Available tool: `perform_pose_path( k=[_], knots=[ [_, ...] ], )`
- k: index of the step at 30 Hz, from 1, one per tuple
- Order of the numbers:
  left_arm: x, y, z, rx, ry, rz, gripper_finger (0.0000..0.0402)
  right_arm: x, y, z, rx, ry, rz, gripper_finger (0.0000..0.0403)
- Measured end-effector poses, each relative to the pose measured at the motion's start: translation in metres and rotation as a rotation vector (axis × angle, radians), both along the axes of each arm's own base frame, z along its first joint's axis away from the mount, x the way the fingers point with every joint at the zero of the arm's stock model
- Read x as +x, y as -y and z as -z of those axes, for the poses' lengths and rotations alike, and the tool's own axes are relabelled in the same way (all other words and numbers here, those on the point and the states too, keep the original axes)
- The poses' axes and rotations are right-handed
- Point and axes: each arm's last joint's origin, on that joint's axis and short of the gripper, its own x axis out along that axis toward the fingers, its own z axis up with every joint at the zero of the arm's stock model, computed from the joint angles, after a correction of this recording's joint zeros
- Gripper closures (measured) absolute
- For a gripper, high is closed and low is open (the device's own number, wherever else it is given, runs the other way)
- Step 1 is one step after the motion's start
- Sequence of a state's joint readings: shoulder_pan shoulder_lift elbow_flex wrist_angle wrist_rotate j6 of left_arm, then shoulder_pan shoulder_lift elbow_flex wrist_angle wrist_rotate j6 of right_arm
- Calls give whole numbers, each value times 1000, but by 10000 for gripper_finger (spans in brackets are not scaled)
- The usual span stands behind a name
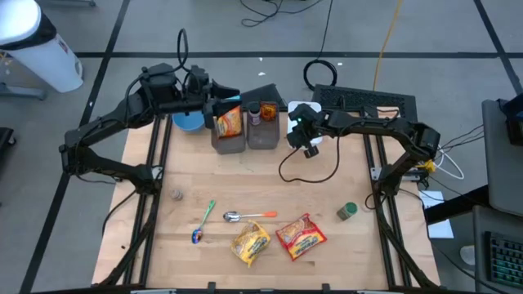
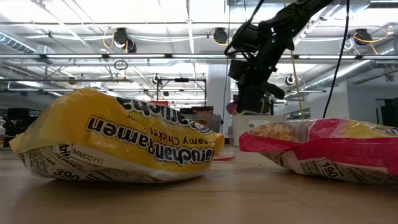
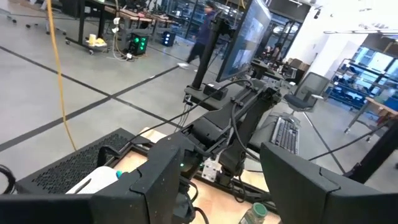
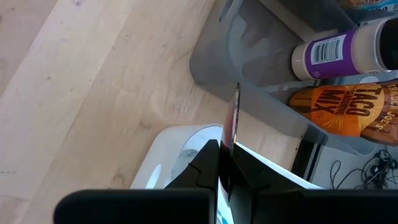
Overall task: Pick & Place Food Item
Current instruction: Put the right blue green spoon into the white bin
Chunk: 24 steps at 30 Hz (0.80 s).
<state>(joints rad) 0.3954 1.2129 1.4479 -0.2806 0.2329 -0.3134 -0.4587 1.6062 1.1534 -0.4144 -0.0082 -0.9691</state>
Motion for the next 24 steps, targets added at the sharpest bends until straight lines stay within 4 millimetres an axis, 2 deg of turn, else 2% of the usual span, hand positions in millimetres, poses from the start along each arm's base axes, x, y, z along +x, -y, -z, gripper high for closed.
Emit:
perform_pose_path(
  k=[9, 24],
  knots=[
    [-2, 6, -8, 26, 63, 23, 172, 1, 0, 0, 15, 12, -11, 399],
    [-1, 11, -7, 16, 55, 75, 172, 2, 0, -1, 15, 31, -1, 399]
  ],
)
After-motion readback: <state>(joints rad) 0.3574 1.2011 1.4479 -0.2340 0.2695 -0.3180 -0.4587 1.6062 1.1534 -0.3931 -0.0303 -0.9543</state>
